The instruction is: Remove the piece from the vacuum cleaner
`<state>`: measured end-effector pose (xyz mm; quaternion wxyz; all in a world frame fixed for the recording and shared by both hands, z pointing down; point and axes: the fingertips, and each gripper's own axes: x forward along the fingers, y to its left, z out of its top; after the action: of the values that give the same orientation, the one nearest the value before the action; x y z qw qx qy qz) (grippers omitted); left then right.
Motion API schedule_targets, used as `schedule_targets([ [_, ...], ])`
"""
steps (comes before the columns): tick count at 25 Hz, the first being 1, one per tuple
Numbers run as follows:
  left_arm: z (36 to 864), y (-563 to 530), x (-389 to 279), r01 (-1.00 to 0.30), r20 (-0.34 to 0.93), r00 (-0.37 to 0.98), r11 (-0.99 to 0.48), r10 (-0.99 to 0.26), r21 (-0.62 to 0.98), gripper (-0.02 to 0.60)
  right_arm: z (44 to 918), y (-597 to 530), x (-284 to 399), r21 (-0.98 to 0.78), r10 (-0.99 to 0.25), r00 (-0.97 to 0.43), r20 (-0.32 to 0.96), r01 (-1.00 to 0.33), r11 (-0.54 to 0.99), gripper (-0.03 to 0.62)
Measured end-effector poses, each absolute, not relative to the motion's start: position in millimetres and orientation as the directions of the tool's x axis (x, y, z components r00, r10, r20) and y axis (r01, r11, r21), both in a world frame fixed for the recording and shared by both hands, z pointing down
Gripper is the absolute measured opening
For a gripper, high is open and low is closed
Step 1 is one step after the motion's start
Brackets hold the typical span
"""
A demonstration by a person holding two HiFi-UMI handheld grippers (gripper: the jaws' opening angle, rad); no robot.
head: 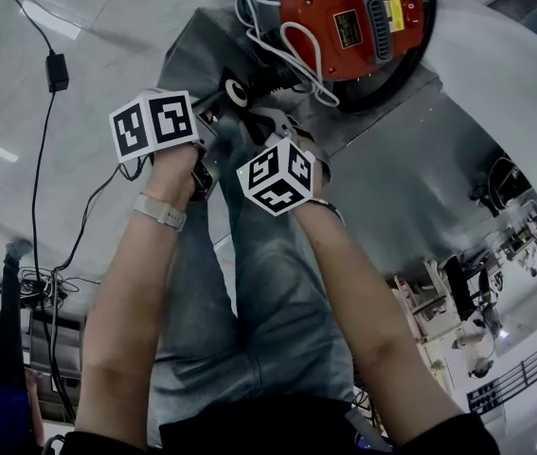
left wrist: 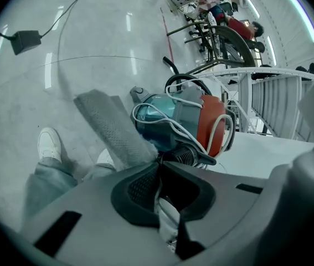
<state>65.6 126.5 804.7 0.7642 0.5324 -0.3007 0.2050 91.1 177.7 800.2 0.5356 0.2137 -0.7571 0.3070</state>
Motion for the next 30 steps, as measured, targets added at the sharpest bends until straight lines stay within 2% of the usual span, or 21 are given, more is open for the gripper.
schedule_targets([
  [5, 804.7, 129.7, 48.7, -0.637, 0.685, 0.729, 0.353, -0.016, 0.685, 0.032, 800.8, 180.7, 75.0, -0.232, -0.01, -0.34, 0.941, -0.664, 0.711, 0.047],
  [14, 777.4, 110.9, 13.8, -0.579, 0.659, 0.743, 0.382, -0.116, 0.72, 0.034, 775.6, 159.9, 43.9, -0.188, -0.057, -0.357, 0.932, -0.613, 0.767, 0.044],
  [22, 717.1, 67.3, -15.4, -0.564, 0.635, 0.739, 0.307, -0.227, 0.767, 0.037, 721.5, 116.5, 15.5, -0.105, -0.166, -0.37, 0.914, -0.611, 0.785, 0.041],
  [30, 616.3, 24.6, -44.5, -0.514, 0.564, 0.748, 0.231, -0.35, 0.826, 0.037, 626.3, 71.6, -11.1, 0.01, -0.296, -0.379, 0.877, -0.601, 0.799, 0.038],
])
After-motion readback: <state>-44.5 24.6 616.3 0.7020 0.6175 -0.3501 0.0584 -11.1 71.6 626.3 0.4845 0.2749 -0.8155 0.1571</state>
